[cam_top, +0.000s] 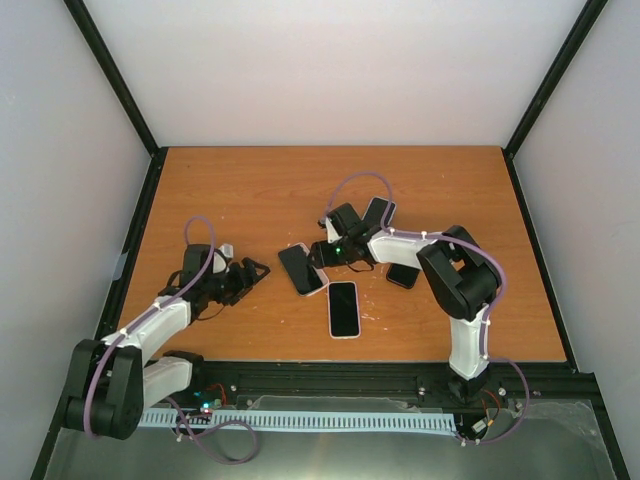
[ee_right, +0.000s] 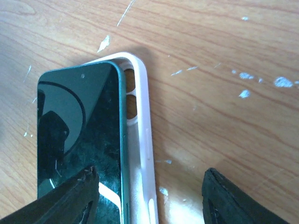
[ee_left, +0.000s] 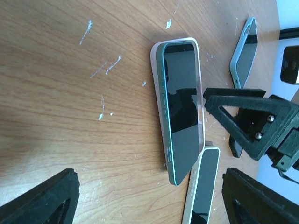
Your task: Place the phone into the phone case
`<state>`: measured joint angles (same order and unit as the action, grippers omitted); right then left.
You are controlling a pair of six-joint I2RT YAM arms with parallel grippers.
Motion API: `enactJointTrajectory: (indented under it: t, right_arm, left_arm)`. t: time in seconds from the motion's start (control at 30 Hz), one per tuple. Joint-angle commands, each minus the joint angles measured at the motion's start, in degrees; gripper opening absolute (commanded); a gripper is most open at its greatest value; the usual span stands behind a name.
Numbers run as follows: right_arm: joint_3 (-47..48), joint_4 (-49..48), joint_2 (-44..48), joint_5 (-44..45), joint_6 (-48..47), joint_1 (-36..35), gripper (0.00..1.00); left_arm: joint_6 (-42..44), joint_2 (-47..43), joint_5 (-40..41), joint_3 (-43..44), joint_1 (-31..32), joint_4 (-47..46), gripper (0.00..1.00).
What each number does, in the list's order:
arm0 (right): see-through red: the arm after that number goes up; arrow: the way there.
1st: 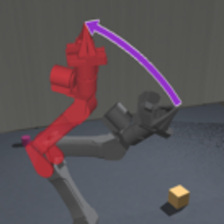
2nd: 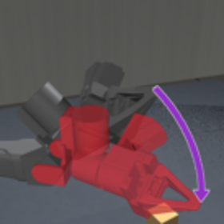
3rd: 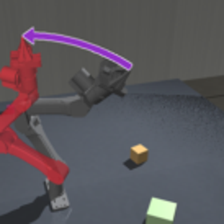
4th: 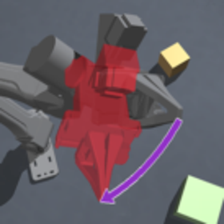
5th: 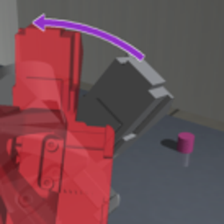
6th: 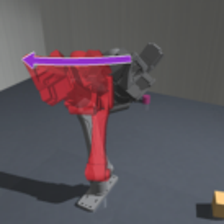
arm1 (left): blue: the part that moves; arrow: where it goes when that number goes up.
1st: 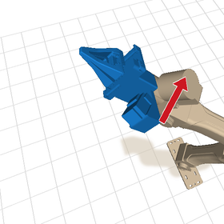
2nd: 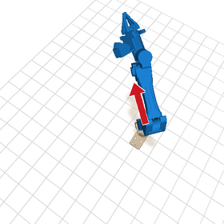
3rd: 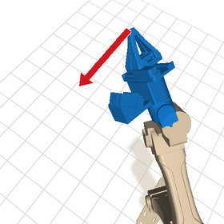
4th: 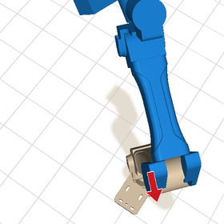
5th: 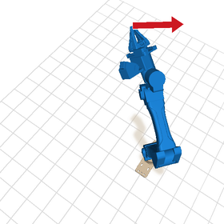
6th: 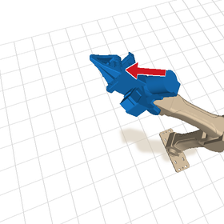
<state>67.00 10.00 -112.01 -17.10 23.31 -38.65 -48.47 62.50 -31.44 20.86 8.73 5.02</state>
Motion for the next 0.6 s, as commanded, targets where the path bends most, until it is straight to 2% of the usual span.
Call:
enactJointTrajectory:
  t: [0.0, 0.07, 0.23, 0.57]
  right_arm:
    - [-1.55, -1.72, -0.47, -3.70, 0.96, -0.45, 0.55]
    - [-2.69, -3.63, -0.42, -5.58, 2.57, -0.58, 0.51]
    - [-4.72, -7.72, -0.80, -9.25, 7.65, -2.43, 0.49]
    - [-10.25, -18.08, 0.74, -10.63, 20.56, -6.96, 0.41]
  left_arm:
    - [1.03, 1.42, -0.63, 2.27, -0.23, -2.07, 0.82]
    - [1.53, 2.16, 0.46, 3.35, -0.23, -0.75, 0.79]
    - [2.52, 4.54, 3.11, 5.41, -0.25, 2.10, 0.72]
    - [4.00, 10.60, -0.85, 5.24, -0.21, -0.72, 0.54]
